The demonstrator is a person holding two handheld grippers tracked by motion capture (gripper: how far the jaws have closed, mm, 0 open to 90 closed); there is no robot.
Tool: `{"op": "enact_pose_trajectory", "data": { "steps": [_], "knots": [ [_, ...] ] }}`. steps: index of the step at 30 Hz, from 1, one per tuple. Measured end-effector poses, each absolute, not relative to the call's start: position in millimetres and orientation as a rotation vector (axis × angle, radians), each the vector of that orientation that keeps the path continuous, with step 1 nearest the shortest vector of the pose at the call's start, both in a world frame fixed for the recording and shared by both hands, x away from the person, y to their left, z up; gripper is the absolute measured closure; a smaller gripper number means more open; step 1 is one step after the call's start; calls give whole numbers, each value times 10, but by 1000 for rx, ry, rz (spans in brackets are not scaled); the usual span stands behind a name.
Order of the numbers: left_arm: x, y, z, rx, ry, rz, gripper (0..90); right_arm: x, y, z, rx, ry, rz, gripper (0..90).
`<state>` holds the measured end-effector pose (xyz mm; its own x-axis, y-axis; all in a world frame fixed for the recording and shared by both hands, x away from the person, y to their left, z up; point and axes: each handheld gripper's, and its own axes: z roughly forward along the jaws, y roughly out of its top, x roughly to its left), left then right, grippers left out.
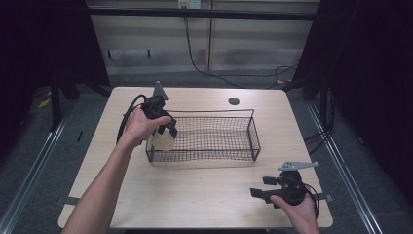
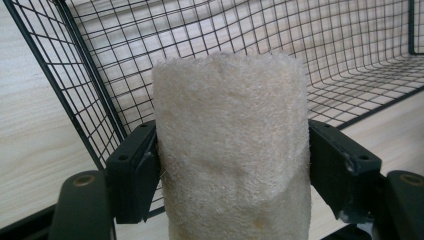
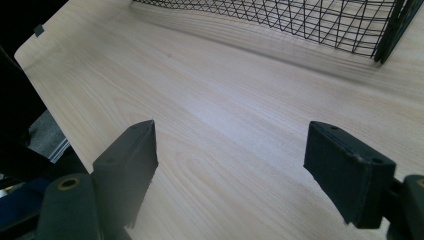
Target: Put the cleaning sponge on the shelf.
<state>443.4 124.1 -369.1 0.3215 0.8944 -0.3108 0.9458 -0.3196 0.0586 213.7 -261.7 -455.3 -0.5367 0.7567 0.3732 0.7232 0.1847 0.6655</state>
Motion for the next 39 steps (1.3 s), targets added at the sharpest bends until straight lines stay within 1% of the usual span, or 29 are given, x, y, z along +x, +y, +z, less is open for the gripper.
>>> {"op": "enact_pose_trajectory", "data": {
  "steps": [13, 17, 18, 21, 22, 25, 35, 38, 39],
  "knots": [
    [4483, 1199, -3736, 2329, 1710, -304, 276, 2132, -2613, -4553, 1490, 2392, 1302, 212],
    [4500, 1161, -3791, 2336, 1731, -267, 276, 2138, -2611, -4559, 1496, 2392, 1305, 212],
    [4506, 1152, -3816, 2328, 1747, -280, 276, 2139, -2611, -4559, 1496, 2395, 1305, 212],
    [4530, 1140, -3861, 2322, 1768, -248, 276, 2130, -2609, -4556, 1496, 2393, 1308, 212],
    [4539, 1144, -3875, 2324, 1775, -261, 276, 2129, -2609, -4555, 1496, 2393, 1309, 212],
    [4547, 1139, -3901, 2329, 1807, -226, 276, 2133, -2612, -4556, 1496, 2392, 1310, 212],
    [4551, 1185, -4036, 2328, 1835, -253, 276, 2134, -2611, -4557, 1496, 2395, 1310, 212],
    [4555, 1202, -4078, 2329, 1850, -241, 276, 2145, -2608, -4563, 1490, 2401, 1309, 212],
    [4560, 1209, -4085, 2336, 1843, -262, 276, 2148, -2608, -4565, 1486, 2402, 1310, 212]
  ]
}}
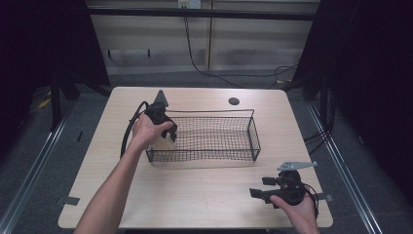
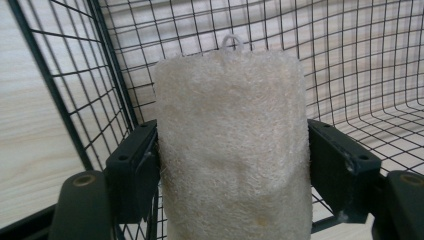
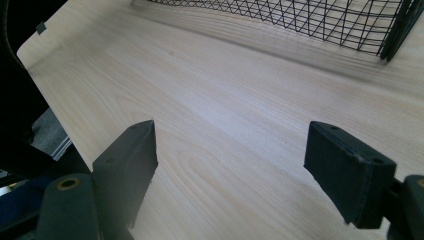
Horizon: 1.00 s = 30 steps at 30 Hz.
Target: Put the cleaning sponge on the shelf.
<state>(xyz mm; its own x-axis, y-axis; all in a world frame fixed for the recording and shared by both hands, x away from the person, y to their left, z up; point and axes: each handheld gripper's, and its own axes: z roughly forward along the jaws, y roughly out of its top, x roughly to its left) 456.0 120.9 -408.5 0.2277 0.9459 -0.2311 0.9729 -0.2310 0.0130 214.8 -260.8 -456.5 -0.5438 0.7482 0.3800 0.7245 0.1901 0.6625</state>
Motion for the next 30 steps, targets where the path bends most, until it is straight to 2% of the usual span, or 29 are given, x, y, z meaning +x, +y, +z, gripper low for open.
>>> {"op": "enact_pose_trajectory", "data": {
  "steps": [30],
  "knots": [
    [4554, 1227, -4254, 2327, 1872, -262, 275, 2147, -2604, -4565, 1489, 2411, 1300, 209]
  ]
}}
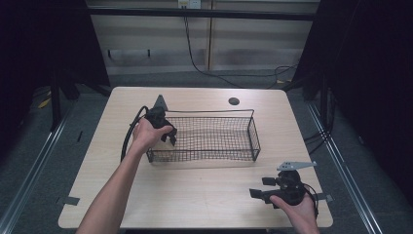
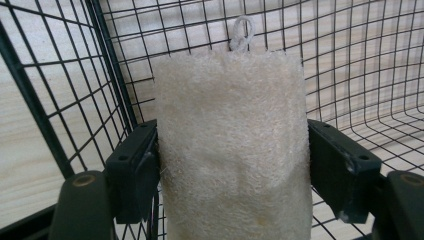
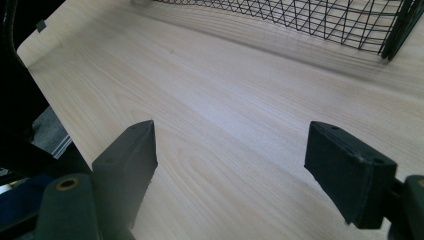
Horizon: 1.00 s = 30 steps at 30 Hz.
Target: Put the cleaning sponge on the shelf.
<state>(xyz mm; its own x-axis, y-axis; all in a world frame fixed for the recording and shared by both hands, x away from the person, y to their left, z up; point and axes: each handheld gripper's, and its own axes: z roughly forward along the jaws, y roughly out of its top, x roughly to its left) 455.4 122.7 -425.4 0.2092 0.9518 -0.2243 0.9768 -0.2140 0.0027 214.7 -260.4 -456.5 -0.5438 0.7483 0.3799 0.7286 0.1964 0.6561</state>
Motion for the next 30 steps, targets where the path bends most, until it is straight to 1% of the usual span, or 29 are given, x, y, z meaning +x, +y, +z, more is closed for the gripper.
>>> {"op": "enact_pose_trajectory", "data": {
  "steps": [3, 6, 12, 14, 16, 27, 30],
  "knots": [
    [4552, 1204, -4261, 2340, 1867, -271, 275, 2151, -2600, -4568, 1496, 2411, 1296, 209],
    [4544, 1169, -4302, 2339, 1882, -247, 275, 2145, -2597, -4566, 1495, 2411, 1297, 209],
    [4537, 1138, -4326, 2362, 1875, -271, 274, 2147, -2599, -4566, 1494, 2411, 1299, 209],
    [4531, 1135, -4328, 2330, 1887, -245, 273, 2148, -2597, -4566, 1492, 2413, 1298, 209],
    [4528, 1129, -4330, 2350, 1879, -255, 273, 2146, -2596, -4565, 1492, 2413, 1298, 209],
    [4526, 1112, -4345, 2340, 1889, -256, 268, 2146, -2601, -4563, 1488, 2416, 1300, 209],
    [4533, 1127, -4327, 2334, 1882, -278, 264, 2147, -2597, -4563, 1493, 2413, 1299, 209]
  ]
}}
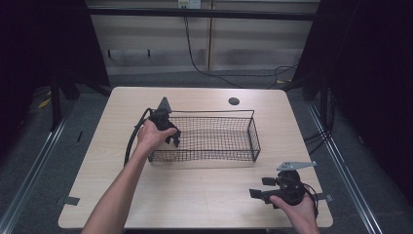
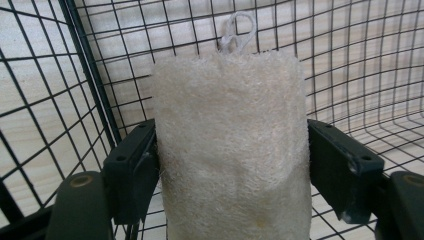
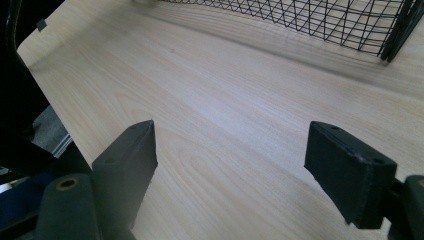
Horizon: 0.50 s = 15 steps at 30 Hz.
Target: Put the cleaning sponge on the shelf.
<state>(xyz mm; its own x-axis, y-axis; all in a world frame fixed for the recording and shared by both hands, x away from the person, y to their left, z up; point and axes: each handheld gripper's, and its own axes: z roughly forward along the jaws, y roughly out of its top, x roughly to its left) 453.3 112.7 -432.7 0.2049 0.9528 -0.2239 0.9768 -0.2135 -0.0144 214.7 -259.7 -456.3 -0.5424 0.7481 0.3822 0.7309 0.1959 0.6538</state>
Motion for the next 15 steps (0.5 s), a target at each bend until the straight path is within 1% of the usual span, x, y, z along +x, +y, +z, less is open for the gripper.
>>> {"op": "enact_pose_trajectory", "data": {
  "steps": [7, 9, 10, 11, 15],
  "knots": [
    [4550, 1166, -4316, 2309, 1866, -313, 242, 2148, -2600, -4564, 1482, 2418, 1299, 209],
    [4549, 1162, -4306, 2314, 1845, -330, 213, 2148, -2601, -4563, 1480, 2417, 1300, 209],
    [4549, 1158, -4301, 2317, 1839, -327, 184, 2148, -2600, -4563, 1482, 2416, 1300, 209],
    [4549, 1160, -4301, 2314, 1836, -319, 178, 2148, -2598, -4562, 1487, 2417, 1296, 209],
    [4555, 1170, -4308, 2325, 1826, -331, 191, 2146, -2598, -4562, 1486, 2415, 1296, 209]
  ]
}}
